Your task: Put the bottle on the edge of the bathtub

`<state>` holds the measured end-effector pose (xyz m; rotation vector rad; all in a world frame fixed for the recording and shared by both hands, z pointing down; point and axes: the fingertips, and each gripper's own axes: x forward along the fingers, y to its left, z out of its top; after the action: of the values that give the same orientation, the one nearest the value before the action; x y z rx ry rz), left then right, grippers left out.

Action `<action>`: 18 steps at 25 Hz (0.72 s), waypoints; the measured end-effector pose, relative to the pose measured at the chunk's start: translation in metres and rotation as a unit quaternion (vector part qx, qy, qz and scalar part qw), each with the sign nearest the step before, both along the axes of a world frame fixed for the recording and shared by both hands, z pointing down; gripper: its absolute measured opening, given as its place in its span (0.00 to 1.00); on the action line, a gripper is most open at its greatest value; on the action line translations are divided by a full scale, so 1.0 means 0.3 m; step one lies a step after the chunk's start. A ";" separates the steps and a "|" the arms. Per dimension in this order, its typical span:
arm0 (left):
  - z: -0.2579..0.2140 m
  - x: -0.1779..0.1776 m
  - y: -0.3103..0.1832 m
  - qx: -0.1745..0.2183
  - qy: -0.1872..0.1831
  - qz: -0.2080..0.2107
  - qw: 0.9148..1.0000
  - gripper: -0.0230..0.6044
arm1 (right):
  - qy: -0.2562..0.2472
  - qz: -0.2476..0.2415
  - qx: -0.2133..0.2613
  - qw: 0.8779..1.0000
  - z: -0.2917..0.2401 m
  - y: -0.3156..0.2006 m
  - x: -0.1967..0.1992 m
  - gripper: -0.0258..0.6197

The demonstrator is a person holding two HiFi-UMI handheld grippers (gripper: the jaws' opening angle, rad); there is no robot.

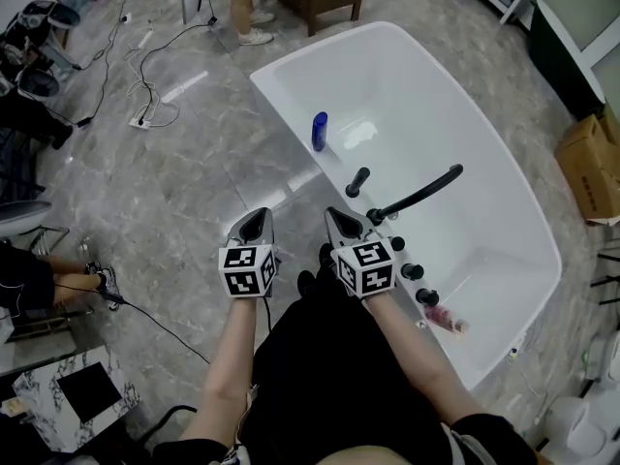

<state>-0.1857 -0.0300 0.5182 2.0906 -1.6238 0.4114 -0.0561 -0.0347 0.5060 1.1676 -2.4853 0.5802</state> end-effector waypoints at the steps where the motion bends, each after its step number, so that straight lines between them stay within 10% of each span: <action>1: -0.002 -0.004 0.000 0.001 0.001 -0.001 1.000 0.05 | -0.001 0.000 -0.001 1.000 0.002 -0.002 -0.002 0.04; 18: -0.005 -0.027 0.037 -0.003 0.008 -0.005 1.000 0.05 | 0.002 -0.010 -0.013 1.000 0.027 0.006 -0.023 0.04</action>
<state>-0.1937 -0.0190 0.5166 2.0747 -1.6204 0.3949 -0.0630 -0.0329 0.5141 1.1319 -2.4760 0.6014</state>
